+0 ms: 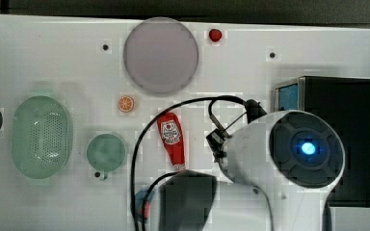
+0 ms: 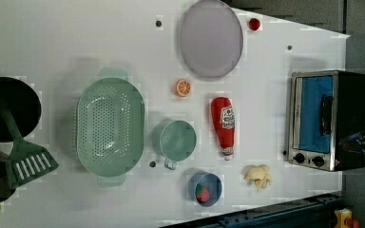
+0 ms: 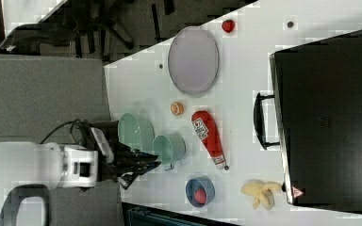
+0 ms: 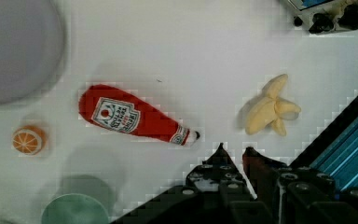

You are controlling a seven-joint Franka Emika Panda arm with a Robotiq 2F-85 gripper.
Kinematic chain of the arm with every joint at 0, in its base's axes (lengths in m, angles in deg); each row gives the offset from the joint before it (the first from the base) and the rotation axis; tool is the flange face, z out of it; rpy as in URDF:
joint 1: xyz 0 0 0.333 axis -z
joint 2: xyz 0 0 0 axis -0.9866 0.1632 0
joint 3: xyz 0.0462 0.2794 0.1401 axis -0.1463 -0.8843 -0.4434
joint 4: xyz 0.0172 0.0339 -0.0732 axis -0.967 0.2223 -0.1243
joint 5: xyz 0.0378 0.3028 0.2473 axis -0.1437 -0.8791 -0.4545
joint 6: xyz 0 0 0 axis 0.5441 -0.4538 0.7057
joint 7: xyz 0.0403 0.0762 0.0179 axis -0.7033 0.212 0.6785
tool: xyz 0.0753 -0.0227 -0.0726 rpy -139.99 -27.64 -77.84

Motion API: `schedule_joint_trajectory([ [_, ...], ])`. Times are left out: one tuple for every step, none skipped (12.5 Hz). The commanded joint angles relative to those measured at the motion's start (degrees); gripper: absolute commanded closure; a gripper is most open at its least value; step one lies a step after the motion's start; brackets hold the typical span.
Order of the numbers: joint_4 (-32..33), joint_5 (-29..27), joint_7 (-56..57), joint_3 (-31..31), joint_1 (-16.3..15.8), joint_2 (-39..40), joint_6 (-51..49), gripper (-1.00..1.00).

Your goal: Flap open oven.

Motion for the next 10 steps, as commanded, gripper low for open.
schedule_joint_trajectory([
  [0.87, 2.73, 16.88, 3.66, 0.83, 1.83, 4.22, 0.65],
  [1.27, 4.95, 22.43, 4.66, 0.86, 2.97, 6.48, 0.65],
  [1.59, 7.0, 27.73, 5.72, 0.88, 4.09, 8.97, 0.65],
  [1.9, 8.43, 32.62, 6.75, 0.91, 5.22, 11.76, 0.65],
  [2.34, 9.22, 37.25, 7.89, 0.93, 6.32, 15.04, 0.65],
  [2.8, 9.26, 41.61, 9.0, 0.99, 7.31, 18.31, 0.65],
  [3.43, 9.27, 45.86, 10.13, 1.07, 8.22, 21.48, 0.65],
  [3.98, 9.27, 49.32, 11.24, 1.18, 9.2, 24.39, 0.65],
  [4.45, 9.25, 52.22, 12.42, 1.3, 10.22, 26.91, 0.65],
  [4.61, 9.25, 54.29, 13.52, 1.36, 11.39, 28.96, 0.65],
])
